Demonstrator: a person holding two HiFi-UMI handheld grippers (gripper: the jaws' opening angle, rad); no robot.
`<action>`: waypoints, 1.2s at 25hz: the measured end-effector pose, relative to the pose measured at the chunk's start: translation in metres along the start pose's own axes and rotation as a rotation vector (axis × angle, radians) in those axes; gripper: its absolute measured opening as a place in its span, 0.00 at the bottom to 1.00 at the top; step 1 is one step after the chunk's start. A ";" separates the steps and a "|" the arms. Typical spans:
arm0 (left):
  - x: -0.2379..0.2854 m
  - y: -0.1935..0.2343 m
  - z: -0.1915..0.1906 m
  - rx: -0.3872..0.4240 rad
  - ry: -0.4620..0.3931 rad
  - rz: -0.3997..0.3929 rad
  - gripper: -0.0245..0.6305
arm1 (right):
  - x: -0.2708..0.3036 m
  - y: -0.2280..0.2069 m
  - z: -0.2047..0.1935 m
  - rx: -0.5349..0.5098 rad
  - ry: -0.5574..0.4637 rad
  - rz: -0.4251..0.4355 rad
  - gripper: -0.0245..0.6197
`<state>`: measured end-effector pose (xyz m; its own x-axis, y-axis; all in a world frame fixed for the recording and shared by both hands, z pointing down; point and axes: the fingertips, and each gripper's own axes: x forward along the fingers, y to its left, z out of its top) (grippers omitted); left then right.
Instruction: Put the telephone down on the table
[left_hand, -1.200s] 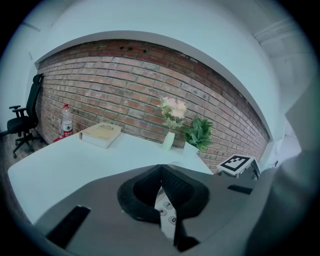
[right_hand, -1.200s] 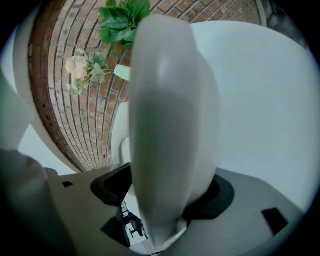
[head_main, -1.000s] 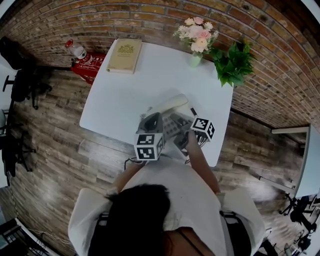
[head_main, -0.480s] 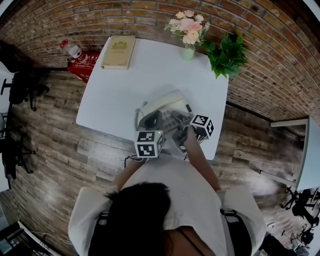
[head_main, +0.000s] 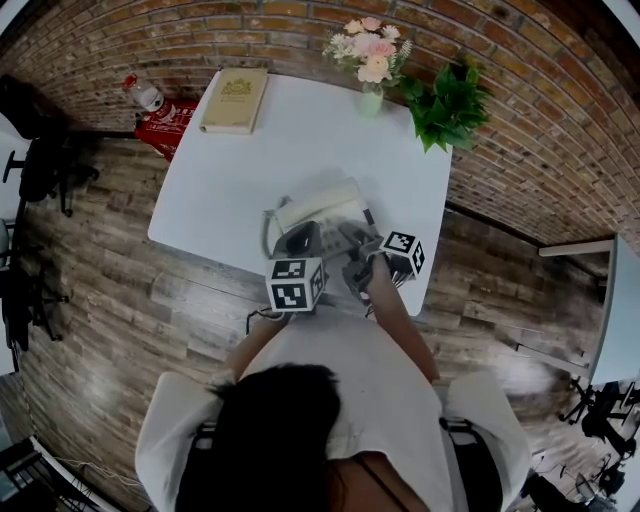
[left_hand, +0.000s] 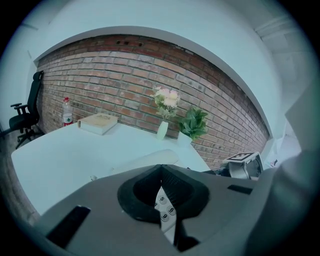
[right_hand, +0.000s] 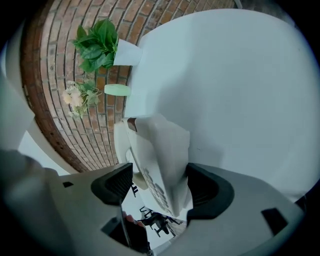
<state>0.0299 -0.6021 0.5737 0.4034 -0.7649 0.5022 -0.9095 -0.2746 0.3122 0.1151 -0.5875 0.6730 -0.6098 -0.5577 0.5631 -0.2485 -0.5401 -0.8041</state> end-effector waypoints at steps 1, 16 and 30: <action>0.000 -0.002 -0.001 -0.003 0.002 -0.001 0.07 | -0.001 0.000 -0.001 -0.003 0.006 0.004 0.56; -0.002 -0.022 -0.010 -0.007 0.001 -0.003 0.07 | -0.037 0.013 -0.006 -0.307 -0.022 0.000 0.56; -0.012 -0.033 -0.006 -0.006 -0.016 -0.042 0.07 | -0.071 0.052 0.005 -0.655 -0.260 0.046 0.55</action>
<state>0.0558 -0.5800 0.5622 0.4391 -0.7621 0.4758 -0.8913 -0.3031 0.3371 0.1493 -0.5792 0.5917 -0.4512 -0.7476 0.4874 -0.6788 -0.0672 -0.7313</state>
